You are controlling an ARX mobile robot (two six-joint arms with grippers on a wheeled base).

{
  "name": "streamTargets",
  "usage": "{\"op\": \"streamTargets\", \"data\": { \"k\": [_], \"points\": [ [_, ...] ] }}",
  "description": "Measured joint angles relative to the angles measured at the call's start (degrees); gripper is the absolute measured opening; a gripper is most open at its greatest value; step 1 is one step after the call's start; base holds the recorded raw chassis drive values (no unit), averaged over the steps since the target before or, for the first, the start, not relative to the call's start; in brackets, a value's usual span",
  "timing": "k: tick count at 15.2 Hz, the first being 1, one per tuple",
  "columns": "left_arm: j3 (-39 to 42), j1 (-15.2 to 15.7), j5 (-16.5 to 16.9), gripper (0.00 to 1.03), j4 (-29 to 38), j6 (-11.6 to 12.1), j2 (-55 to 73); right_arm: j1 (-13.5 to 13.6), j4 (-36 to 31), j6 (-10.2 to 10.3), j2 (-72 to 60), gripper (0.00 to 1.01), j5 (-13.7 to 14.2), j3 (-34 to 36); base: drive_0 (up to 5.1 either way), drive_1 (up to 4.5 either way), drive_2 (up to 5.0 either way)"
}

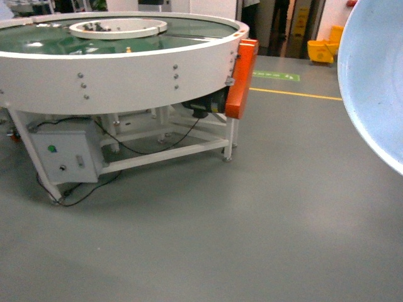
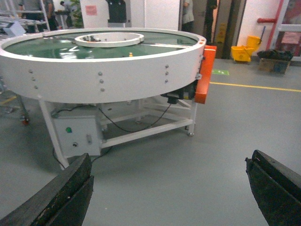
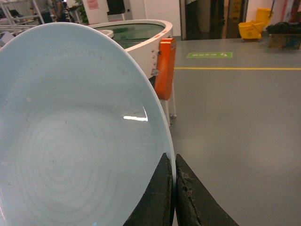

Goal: Place blue tray on left shelf second layer neatly

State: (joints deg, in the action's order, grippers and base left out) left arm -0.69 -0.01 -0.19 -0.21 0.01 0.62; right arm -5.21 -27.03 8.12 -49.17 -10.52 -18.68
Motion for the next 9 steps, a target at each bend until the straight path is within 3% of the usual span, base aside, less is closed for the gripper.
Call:
{"op": "streamTargets", "data": {
  "k": [9],
  "points": [
    [0.0,0.0,0.1,0.98,-0.1,0.0,0.0,0.0,-0.1,0.0,0.0,0.02,0.0,0.0,-1.4,-1.42,-1.4]
  ]
}}
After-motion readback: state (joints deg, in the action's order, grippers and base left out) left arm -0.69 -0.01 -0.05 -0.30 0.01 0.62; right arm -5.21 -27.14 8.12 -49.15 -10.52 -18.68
